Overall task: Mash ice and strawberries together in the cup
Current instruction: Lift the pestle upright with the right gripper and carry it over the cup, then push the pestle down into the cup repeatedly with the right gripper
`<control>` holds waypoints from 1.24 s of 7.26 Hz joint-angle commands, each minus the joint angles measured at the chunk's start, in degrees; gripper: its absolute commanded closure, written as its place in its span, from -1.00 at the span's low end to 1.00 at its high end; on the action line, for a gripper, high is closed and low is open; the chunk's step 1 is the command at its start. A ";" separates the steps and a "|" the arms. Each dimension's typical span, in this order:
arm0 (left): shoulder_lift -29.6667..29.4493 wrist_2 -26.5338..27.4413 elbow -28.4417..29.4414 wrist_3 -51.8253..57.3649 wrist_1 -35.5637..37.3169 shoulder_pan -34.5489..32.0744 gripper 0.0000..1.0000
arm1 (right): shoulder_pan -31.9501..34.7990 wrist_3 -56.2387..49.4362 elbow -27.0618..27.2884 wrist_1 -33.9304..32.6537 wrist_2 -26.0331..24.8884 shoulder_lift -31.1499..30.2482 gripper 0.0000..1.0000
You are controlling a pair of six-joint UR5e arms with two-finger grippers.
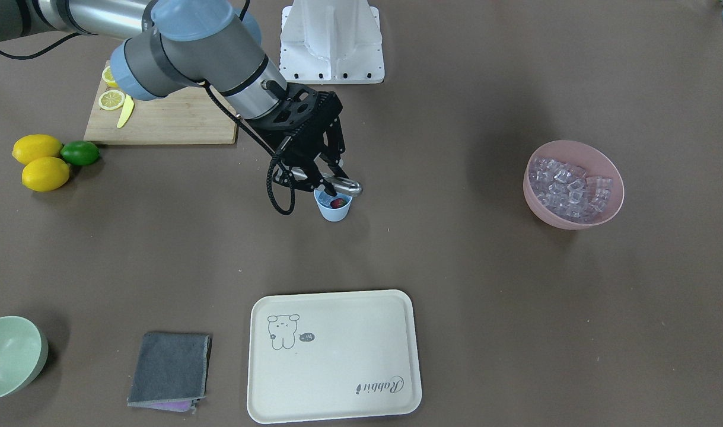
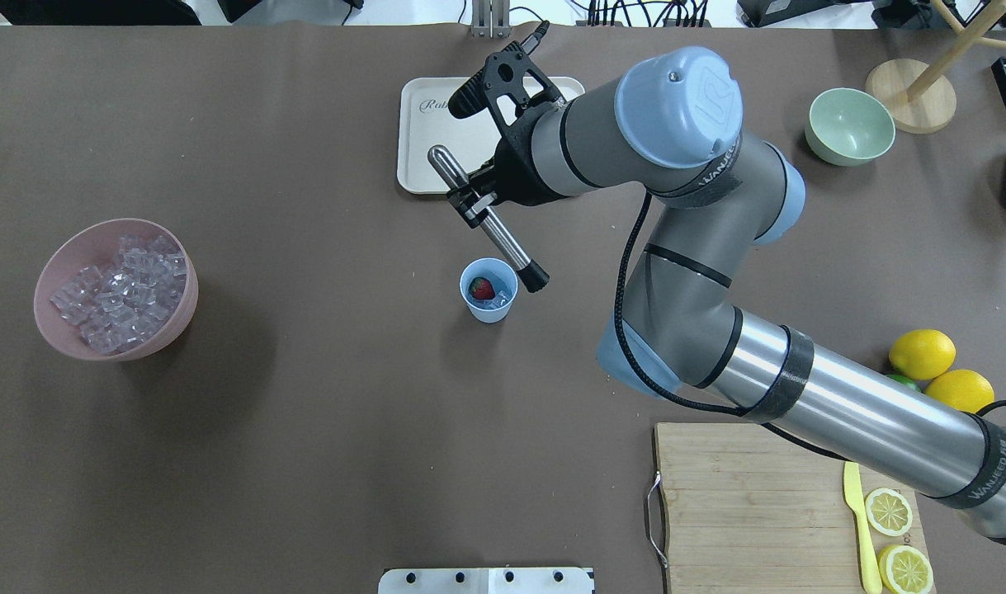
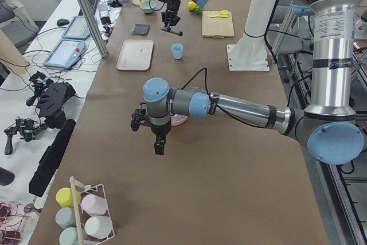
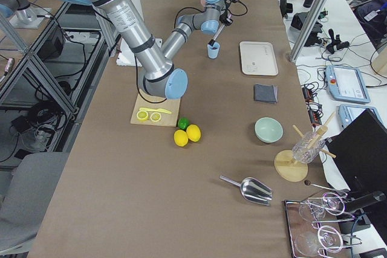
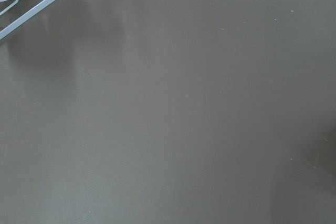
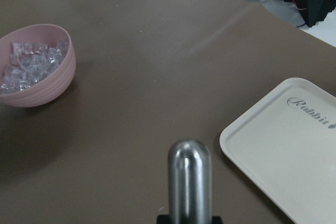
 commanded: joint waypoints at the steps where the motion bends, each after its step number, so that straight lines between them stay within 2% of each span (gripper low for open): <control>1: 0.00 0.00 0.00 0.00 -0.02 0.00 -0.97 | -1.17 -0.29 -3.48 11.80 -1.83 0.24 1.00; 3: 0.00 0.09 0.00 0.00 -0.80 0.00 -0.97 | -2.66 0.15 -9.55 25.26 -3.13 -0.54 1.00; 4: 0.00 0.00 0.00 0.00 -1.42 0.08 -0.97 | -5.02 0.32 -9.65 29.23 -6.80 -1.86 1.00; 9: -0.08 0.00 -0.09 0.00 -1.42 0.00 -0.97 | -6.27 0.32 -11.31 35.50 -7.10 -4.95 1.00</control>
